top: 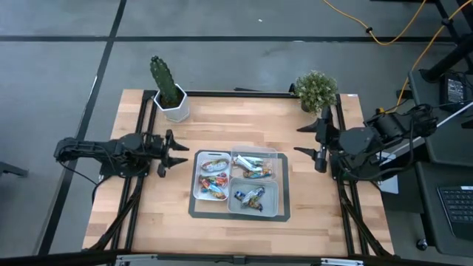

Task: Pick and place Granola Bars by type
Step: Return to Home Position

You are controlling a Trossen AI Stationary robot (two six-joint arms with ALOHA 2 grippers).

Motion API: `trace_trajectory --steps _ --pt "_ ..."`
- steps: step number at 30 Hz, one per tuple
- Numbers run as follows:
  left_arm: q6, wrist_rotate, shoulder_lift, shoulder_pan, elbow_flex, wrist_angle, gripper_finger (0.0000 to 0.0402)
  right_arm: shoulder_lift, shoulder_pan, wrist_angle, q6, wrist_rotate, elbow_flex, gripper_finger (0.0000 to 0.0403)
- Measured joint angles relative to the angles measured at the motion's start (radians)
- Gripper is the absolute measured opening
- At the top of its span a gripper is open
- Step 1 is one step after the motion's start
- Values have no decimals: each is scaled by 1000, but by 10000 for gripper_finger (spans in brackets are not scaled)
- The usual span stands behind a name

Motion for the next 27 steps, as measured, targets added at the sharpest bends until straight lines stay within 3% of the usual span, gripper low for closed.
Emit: trace_trajectory --steps 4,8,16,21,25,27 --pt "72 -10 31 1 0 -1 195 2 0 21 -5 1 -5 277" --pt "84 -18 35 1 0 0 195 -35 13 154 -92 48 -74 277" --pt "69 -18 36 1 0 2 197 -369 46 612 -333 -28 -480 277" --pt "69 -19 36 1 0 4 195 -665 -15 821 -432 -248 -717 277" --pt "69 -19 36 1 0 4 198 -889 -50 791 -297 -431 -850 277" --pt "68 -19 36 1 0 4 197 -988 -51 767 -243 -468 -930 277"
